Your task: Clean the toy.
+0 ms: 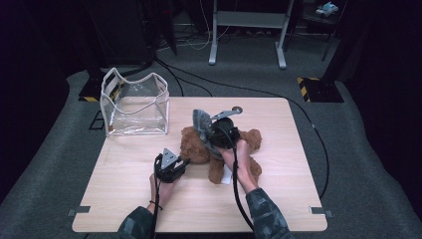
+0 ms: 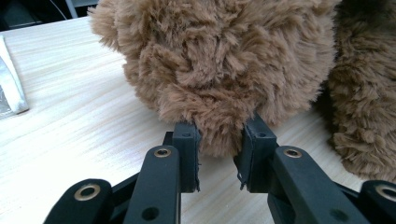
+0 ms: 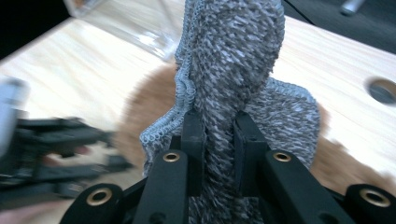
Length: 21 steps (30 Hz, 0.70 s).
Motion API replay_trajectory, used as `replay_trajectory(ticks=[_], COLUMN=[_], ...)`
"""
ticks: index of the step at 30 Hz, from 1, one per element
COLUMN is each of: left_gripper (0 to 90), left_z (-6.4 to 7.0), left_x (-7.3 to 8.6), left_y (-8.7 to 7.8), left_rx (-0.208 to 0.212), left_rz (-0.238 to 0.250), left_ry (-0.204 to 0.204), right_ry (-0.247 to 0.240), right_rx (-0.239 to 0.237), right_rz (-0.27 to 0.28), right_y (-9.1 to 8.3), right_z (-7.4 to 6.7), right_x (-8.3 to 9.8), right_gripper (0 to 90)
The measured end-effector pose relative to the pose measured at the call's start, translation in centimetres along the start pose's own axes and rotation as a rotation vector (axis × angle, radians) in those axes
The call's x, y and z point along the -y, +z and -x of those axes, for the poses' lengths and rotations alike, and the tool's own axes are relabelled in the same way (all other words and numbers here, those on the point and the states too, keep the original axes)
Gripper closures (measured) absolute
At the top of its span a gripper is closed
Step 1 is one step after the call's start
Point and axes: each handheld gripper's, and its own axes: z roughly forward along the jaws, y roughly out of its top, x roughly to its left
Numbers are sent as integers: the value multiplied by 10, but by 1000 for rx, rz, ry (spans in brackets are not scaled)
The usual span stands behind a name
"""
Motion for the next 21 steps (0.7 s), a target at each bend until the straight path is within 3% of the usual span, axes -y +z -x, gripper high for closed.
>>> replay_trajectory(ticks=[6, 9, 13, 15, 17, 21], left_gripper=[716, 717, 719, 721, 722, 722], left_z=[1, 1, 0, 1, 0, 0], left_x=[0, 0, 0, 0, 0, 0], left_y=[1, 1, 0, 0, 0, 0], left_rx=[-10, -6, -3, -6, -4, -6], left_rz=[16, 9, 0, 2, -1, -1], left_ry=[-10, -4, -5, -5, -3, 2], right_ry=[-35, -45, -47, -77, -75, -75], right_rx=[-89, -93, -23, 20, 24, 88], right_rz=[40, 9, -44, -49, -45, -68], right_y=[0, 8, 23, 27, 25, 17], right_z=[-26, -33, -32, -27, -20, -5], right_x=[-13, -13, -2, 5, 10, 23], right_gripper=[773, 773, 774, 775, 775, 775])
